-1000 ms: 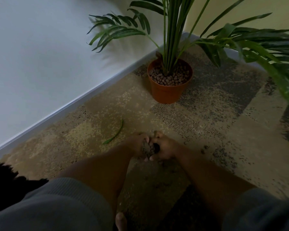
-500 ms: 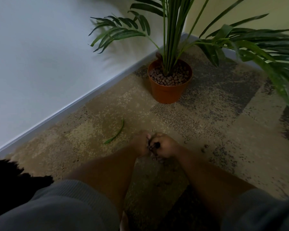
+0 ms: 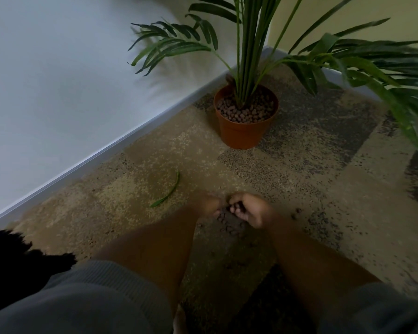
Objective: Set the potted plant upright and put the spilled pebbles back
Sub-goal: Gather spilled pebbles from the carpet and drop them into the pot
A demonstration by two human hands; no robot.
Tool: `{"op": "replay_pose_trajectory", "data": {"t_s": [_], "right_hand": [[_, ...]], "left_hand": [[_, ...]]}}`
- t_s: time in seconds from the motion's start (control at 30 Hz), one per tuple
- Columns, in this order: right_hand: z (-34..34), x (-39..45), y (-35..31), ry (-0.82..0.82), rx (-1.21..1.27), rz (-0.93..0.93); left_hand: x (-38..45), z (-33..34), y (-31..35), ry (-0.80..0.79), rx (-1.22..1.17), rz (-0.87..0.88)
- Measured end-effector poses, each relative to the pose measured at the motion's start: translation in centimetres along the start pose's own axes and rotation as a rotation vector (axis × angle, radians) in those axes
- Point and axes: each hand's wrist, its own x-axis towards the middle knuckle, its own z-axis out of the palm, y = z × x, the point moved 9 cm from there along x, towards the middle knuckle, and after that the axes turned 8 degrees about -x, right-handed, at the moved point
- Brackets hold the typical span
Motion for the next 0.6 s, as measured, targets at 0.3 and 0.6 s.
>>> {"op": "replay_pose_trajectory", "data": {"t_s": [0.3,0.6], "right_hand": [[1.4,-0.8,-1.5,-0.227,0.539,0.014],[2.9,-1.6,-4.3,-0.279,0.512,-0.065]], "left_hand": [[-2.0,2.1,0.5,-0.122,-0.818,-0.277],[-0.1,0.8,2.0,0.046,-1.114,-0.231]]}}
